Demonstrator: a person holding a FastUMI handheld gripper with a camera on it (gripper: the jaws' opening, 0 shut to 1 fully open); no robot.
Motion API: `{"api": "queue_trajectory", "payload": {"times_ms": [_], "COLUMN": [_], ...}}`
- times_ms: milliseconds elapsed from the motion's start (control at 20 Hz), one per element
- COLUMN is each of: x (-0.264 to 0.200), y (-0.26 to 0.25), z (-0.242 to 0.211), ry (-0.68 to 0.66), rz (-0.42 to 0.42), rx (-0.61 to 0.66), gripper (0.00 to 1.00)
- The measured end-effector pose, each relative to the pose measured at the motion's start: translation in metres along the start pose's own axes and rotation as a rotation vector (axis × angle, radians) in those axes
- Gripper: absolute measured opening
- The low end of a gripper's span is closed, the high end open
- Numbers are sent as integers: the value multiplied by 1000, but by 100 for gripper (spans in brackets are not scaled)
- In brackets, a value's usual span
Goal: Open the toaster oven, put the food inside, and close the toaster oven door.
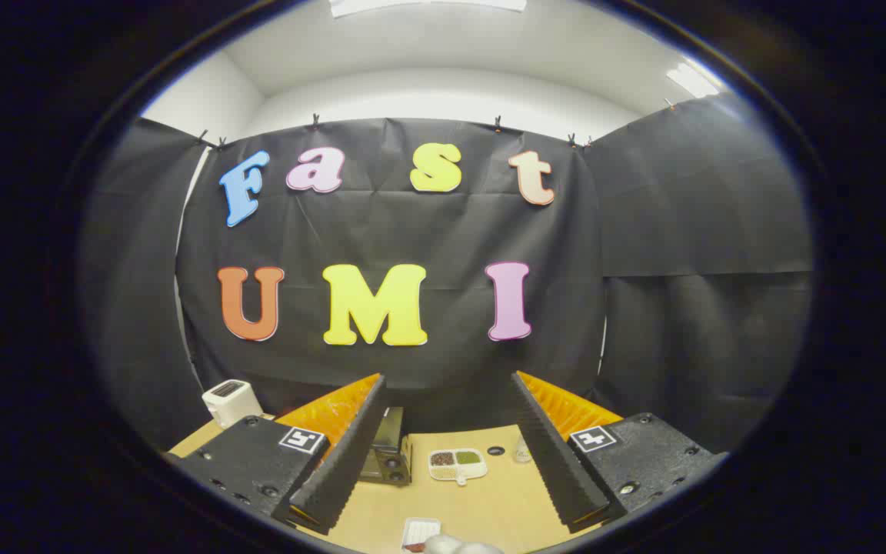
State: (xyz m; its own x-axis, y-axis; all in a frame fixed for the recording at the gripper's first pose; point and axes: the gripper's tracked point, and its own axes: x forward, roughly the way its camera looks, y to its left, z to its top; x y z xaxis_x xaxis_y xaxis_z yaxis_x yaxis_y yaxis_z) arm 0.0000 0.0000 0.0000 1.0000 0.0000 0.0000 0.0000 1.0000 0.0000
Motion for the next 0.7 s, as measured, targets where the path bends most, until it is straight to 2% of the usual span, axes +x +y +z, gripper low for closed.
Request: {"api": "queue_trajectory", "payload": {"times_ms": [700], "x": [4], "y": [24], "z": [-3], "ry": [9], "rz": [30], "rx": [-6], "gripper": [100]}}
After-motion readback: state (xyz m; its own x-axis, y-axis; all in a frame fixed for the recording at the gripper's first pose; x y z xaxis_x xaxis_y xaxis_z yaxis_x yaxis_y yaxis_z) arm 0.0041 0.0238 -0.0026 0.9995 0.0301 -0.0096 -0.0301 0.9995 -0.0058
